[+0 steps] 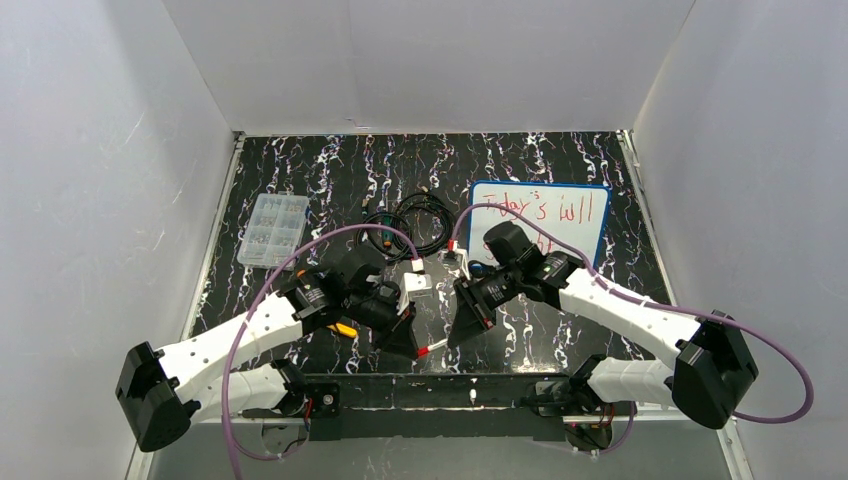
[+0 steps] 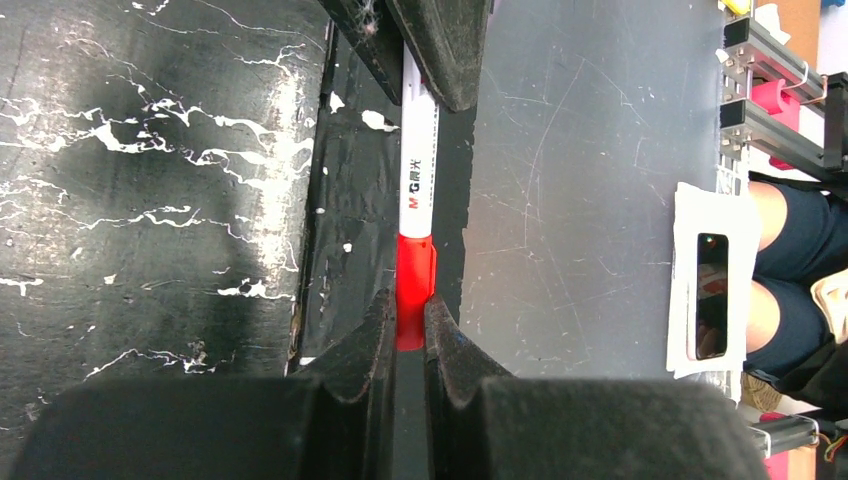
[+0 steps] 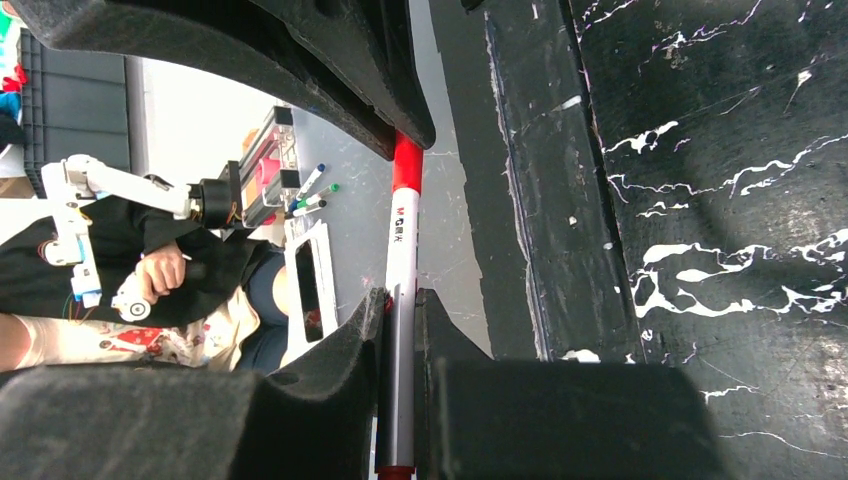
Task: Write a sentence on the whiteboard
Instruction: Close the whiteboard marker at the center of the board, then place the whiteboard marker at the center of the board.
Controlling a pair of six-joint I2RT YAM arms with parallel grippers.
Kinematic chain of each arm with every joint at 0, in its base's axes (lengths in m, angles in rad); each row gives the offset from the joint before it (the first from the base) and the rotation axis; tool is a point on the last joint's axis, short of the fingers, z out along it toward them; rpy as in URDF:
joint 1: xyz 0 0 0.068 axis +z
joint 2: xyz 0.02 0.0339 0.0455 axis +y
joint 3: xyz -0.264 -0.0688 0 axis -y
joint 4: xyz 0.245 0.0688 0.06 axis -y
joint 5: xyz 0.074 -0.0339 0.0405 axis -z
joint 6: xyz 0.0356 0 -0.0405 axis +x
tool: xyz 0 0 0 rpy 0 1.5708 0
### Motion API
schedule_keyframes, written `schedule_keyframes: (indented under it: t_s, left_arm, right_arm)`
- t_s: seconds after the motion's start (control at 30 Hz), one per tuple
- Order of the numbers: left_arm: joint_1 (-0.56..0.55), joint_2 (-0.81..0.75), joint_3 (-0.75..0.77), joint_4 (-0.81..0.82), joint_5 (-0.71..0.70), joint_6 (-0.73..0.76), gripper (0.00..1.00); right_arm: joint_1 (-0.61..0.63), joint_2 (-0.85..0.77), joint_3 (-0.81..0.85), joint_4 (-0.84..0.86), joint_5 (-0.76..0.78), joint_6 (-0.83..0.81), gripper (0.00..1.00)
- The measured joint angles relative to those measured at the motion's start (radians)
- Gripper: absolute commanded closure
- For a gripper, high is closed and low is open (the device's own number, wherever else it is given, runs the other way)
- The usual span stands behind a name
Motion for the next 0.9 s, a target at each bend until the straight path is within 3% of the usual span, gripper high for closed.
schedule_keyframes:
  t_s: [0.23, 0.4, 0.5, 0.6, 0.73, 0.83, 0.9]
  left_arm:
    - [-0.006, 0.001, -0.005, -0.005, 0.004, -0.021, 0.99]
    - [0.005, 0.005, 0.000, 0.013, -0.083, -0.017, 0.50]
    - [0.055, 0.000, 0.047, 0.096, -0.125, -0.023, 0.33]
    - [0.190, -0.040, 0.060, 0.167, -0.159, -0.056, 0.22]
    - [0.338, -0.069, 0.064, 0.193, -0.236, -0.115, 0.19]
    - [0.433, -0.058, 0.071, 0.178, -0.334, -0.164, 0.15]
    - [0.479, -0.051, 0.073, 0.163, -0.407, -0.193, 0.13]
  right_arm:
    - [0.022, 0.000, 0.000, 0.002, 0.020, 0.012, 0.99]
    - [0.046, -0.003, 0.000, 0.015, 0.174, 0.012, 0.99]
    - [0.072, 0.008, -0.027, 0.081, 0.346, 0.037, 0.99]
    - [0.073, 0.022, -0.097, 0.178, 0.507, 0.085, 0.99]
    - [0.081, 0.067, -0.152, 0.273, 0.670, 0.124, 0.96]
    - [0.103, 0.135, -0.151, 0.344, 0.790, 0.137, 0.91]
    - [0.116, 0.172, -0.147, 0.396, 0.856, 0.142, 0.81]
